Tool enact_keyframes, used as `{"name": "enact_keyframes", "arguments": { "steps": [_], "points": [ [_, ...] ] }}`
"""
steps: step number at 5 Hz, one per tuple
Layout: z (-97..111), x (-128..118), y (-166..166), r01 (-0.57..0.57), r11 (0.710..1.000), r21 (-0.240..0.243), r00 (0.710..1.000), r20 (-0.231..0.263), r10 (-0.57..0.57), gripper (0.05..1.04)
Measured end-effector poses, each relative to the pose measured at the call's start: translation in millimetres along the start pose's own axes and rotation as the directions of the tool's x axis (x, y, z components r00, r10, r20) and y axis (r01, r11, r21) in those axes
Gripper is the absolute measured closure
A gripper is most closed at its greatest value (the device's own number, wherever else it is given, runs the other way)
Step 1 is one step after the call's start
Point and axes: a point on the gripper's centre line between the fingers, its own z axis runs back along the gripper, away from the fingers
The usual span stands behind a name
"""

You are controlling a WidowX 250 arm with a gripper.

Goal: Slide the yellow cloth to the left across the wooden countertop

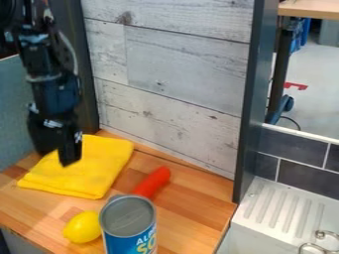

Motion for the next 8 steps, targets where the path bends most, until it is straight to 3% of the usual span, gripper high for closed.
{"name": "enact_keyframes", "arguments": {
  "steps": [1,2,4,5,6,7,8],
  "points": [
    [-11.2,18.0,16.0,0.012,0.999,0.030,1.000,0.002,-0.012,0.083],
    [-35.4,37.3,22.5,0.047,0.998,0.038,0.999,-0.025,-0.046,0.083],
    [-53.0,56.5,34.6,0.046,0.995,0.089,0.998,0.033,-0.049,0.083],
    [-68.0,62.8,38.8,0.050,0.995,0.081,0.998,0.022,-0.052,0.083],
    [-78.4,65.5,47.0,0.017,0.995,0.095,0.999,0.044,-0.022,0.083],
    [-96.7,60.1,51.8,0.017,0.998,0.065,1.000,0.010,-0.018,0.083],
    [-97.6,54.2,53.4,0.013,0.999,0.050,1.000,-0.010,-0.013,0.083]
  ]
}}
